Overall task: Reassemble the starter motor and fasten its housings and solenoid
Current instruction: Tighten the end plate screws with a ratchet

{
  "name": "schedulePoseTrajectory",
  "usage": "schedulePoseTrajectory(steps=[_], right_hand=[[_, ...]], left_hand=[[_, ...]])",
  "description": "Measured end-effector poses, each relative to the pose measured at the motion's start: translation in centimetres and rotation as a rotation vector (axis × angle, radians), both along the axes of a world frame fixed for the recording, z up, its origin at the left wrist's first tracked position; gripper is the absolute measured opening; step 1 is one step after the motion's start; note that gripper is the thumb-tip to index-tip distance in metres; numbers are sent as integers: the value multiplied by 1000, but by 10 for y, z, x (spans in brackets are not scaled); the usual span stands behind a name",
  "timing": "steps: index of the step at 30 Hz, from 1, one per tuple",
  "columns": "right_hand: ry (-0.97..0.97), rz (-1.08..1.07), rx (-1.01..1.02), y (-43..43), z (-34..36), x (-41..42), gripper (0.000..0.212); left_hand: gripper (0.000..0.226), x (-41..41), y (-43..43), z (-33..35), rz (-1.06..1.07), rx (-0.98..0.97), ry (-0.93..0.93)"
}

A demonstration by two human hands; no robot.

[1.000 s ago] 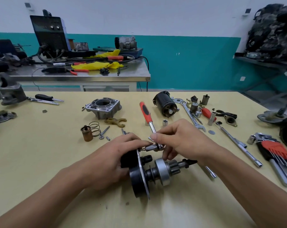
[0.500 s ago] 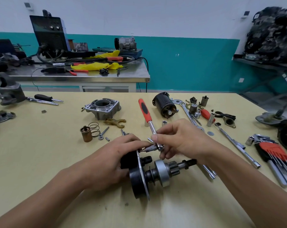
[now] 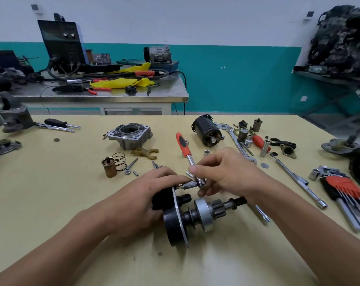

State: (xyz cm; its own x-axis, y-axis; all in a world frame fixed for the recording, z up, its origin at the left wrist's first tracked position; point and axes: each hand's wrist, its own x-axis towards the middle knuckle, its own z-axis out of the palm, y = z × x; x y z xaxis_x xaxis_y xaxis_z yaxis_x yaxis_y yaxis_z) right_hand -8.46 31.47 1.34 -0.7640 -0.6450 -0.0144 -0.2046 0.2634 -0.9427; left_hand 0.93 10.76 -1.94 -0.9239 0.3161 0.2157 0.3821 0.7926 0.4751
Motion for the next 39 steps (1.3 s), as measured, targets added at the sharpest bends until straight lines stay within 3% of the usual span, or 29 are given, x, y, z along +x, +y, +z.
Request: schedulePoseTrajectory(steps=[2,6,10,14,19,24,29,31,33,35,39], right_hand=[[73,60,-31,7,3,-1,4],[186,253,-61,19,6,-1,16],[93,29,-112,7,0,-2,3],[81,-72,49,-7,-5,-1,24],[240,153,17,17,4,-8,6],[337,265,-110,27,3,-11,14],[84,11,-47,7,-2,-8,7],[10,-48,13,-4,-2,-6,23],[80,-16,48,-6,-2,-2,24],[231,93,46,4,3,-1,10],[387,281,-24,27,13,-3,15]], left_hand=[[56,0,0,0,2,9,-8],[50,-1,1,1,-11,35,-12],[52,-1,0,0,12,-13,2],[63,-1,0,-1,19,-1,-10],[60,1,0,0,27,-4,-30],[59,1,2,2,24,11,-31],[57,0,1,1,21,-3,-14],[58,0,1,-1,13,11,-11],[58,0,1,-2,7,25,-1],[54,0,1,-2,5,32,10],[49,0,1,-1,1,34,-3]])
